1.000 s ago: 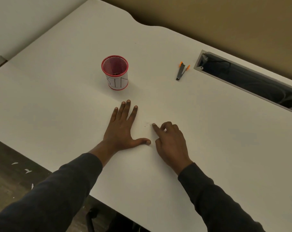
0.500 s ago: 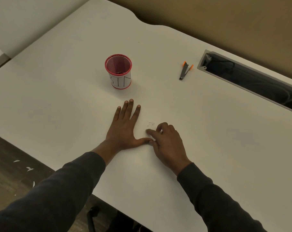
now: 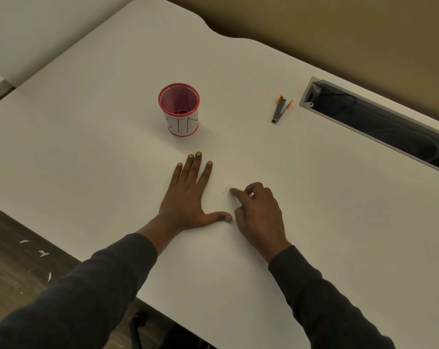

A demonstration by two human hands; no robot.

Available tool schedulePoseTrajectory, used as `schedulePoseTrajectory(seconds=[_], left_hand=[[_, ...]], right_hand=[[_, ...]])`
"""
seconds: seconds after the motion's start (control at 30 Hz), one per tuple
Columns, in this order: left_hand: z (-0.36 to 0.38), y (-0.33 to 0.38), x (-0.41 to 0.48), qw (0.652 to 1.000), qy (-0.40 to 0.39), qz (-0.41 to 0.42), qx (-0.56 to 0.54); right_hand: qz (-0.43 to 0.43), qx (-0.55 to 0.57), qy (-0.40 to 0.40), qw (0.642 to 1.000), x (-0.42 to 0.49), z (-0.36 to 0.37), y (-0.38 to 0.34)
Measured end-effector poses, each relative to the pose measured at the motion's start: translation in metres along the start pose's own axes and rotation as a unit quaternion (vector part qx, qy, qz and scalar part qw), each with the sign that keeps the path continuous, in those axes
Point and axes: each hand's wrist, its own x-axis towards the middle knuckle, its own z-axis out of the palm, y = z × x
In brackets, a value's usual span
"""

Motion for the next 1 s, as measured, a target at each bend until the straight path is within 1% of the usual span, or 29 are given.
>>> schedulePoseTrajectory(seconds=[0.1, 0.2, 0.27, 0.33, 0.43, 0.5, 0.57, 0.67, 0.77, 0.9, 1.0], left_hand=[[0.0, 0.0, 0.0, 1.0, -0.002, -0.001, 0.003], [0.0, 0.0, 0.0, 1.0, -0.004, 0.0, 0.004], [0.0, -0.001, 0.0, 1.0, -0.004, 0.0, 0.001], [0.0, -0.001, 0.0, 1.0, -0.001, 0.002, -0.004], [0.0, 0.0, 0.0, 1.0, 0.005, 0.002, -0.01], [0.0, 0.0, 0.0, 1.0, 0.002, -0.001, -0.009], [0.0, 0.0, 0.0, 1.0, 0.001, -0.002, -0.006], [0.001, -0.001, 0.0, 1.0, 0.008, 0.003, -0.008], [0.002, -0.001, 0.0, 1.0, 0.009, 0.003, -0.007], [0.002, -0.001, 0.0, 1.0, 0.01, 0.004, -0.012], [0.003, -0.002, 0.0, 1.0, 0.006, 0.004, -0.009]], right_hand=[[0.018, 0.008, 0.016, 1.0, 0.001, 0.001, 0.001], [-0.003, -0.023, 0.006, 1.0, 0.0, 0.003, -0.001], [-0.021, -0.022, -0.003, 1.0, 0.002, 0.004, -0.003], [-0.027, -0.007, -0.002, 1.0, 0.005, 0.004, -0.003], [-0.018, 0.035, 0.032, 0.999, 0.012, 0.003, -0.003], [-0.016, 0.049, 0.022, 0.998, 0.019, 0.002, -0.005], [-0.043, 0.027, -0.008, 0.999, 0.026, 0.002, -0.01], [-0.107, -0.026, -0.057, 0.992, 0.031, 0.001, -0.016], [-0.135, -0.072, -0.095, 0.984, 0.034, -0.001, -0.02], [-0.178, -0.12, -0.076, 0.974, 0.036, -0.003, -0.023], [-0.205, -0.133, -0.051, 0.968, 0.036, -0.002, -0.022]])
